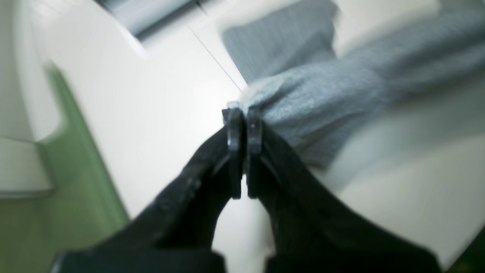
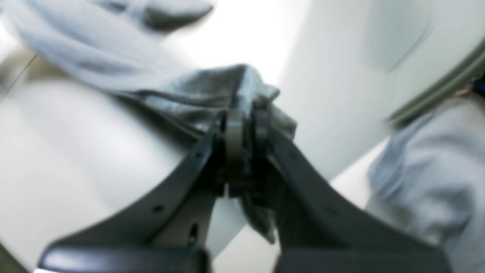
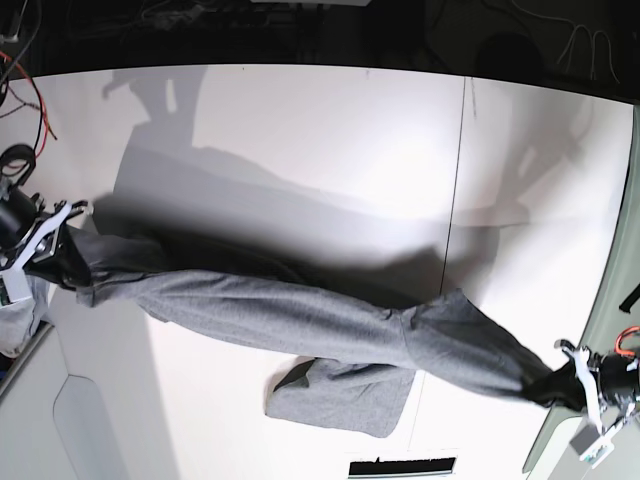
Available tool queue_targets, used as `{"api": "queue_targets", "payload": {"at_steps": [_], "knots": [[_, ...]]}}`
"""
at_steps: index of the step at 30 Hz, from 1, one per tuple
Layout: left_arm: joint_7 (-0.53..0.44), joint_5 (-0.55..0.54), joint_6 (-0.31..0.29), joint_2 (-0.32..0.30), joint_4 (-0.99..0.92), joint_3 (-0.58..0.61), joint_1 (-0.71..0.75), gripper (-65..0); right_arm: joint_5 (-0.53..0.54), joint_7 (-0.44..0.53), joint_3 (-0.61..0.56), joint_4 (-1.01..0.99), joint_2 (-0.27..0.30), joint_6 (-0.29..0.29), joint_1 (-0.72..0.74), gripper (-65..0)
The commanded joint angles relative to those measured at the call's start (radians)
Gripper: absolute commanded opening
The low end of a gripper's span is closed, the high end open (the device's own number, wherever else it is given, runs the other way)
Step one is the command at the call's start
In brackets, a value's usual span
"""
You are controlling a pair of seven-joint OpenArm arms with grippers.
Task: Layout the t-shirt on the table in an organized manner, then fold the t-shirt properly
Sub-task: 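Lift the shirt high with both grippers and lay it flat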
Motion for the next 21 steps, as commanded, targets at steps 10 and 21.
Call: {"api": "queue_targets", "payload": {"at_steps": [10, 21], "knots": [[0.069, -0.154, -0.053, -0.153, 0.015, -0.061, 0.174, -65.0, 0.077, 0.02, 0.01, 0.248, -0.171, 0.024, -0.305, -65.0], [0.137, -0.146, -0.053, -0.149, 0.014, -0.071, 0.28, -40.8, 0.084, -0.023, 0.019, 0.23, -0.256, 0.022, -0.381, -34.8]]}}
